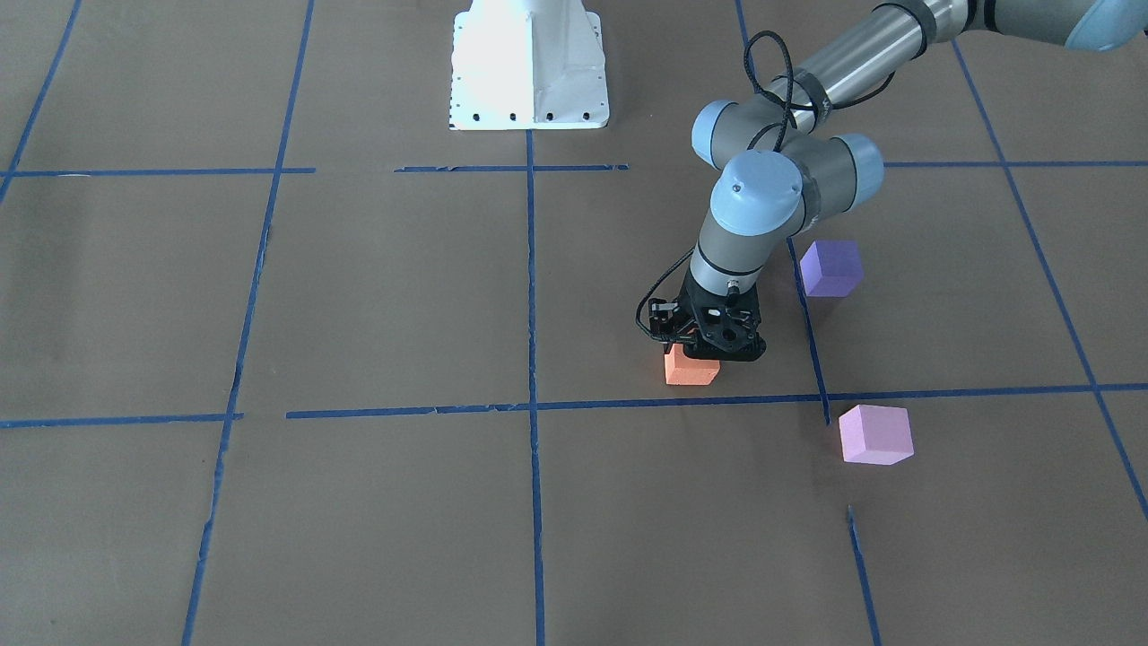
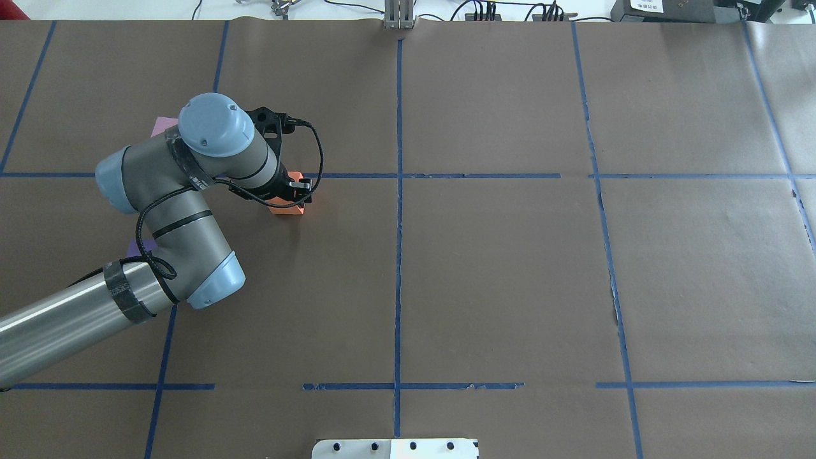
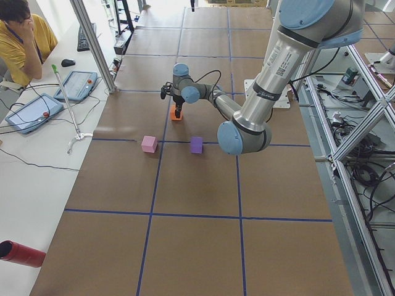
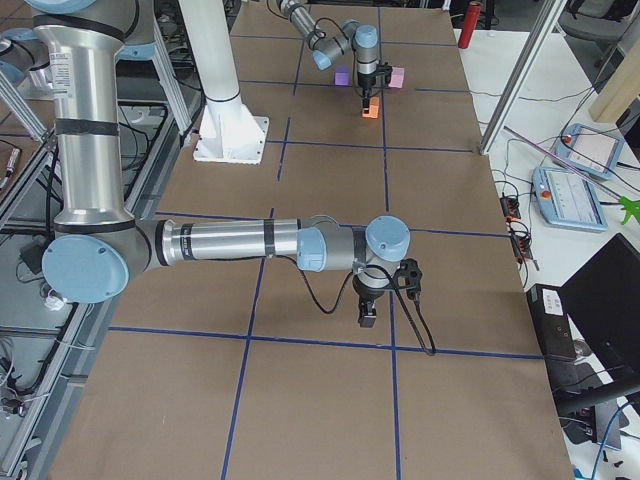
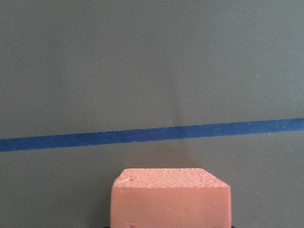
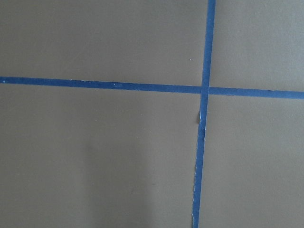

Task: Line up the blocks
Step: 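Carry the orange cube with the left gripper between the pink and purple cubes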

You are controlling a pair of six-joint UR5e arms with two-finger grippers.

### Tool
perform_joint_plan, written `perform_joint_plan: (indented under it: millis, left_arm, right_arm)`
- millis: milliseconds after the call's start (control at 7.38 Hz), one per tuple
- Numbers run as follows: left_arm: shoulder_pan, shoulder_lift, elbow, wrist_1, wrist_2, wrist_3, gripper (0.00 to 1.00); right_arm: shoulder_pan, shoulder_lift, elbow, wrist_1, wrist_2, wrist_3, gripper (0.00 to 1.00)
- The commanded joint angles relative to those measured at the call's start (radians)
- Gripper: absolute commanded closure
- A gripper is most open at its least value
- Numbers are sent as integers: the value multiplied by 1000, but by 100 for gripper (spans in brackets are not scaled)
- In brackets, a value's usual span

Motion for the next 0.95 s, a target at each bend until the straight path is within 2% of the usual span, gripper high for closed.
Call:
perform_joint_plan:
  millis: [0, 271, 542, 678, 814]
  left_arm:
    - [-94, 126, -112, 10, -111, 107, 78]
    - [-178, 243, -116, 18, -144, 178, 79]
    - [-197, 284, -98, 7, -179, 217, 78]
    - [-191, 284, -75, -1, -178, 215, 67]
    - [-188, 273, -71, -1, -179, 209, 39]
  right_arm:
    - [0, 0, 1, 0, 0, 0, 0]
    - [0, 0, -1, 0, 0, 0, 0]
    - [0, 0, -1, 0, 0, 0, 0]
    - [0, 0, -1, 0, 0, 0, 0]
    - [0, 0, -1, 0, 0, 0, 0]
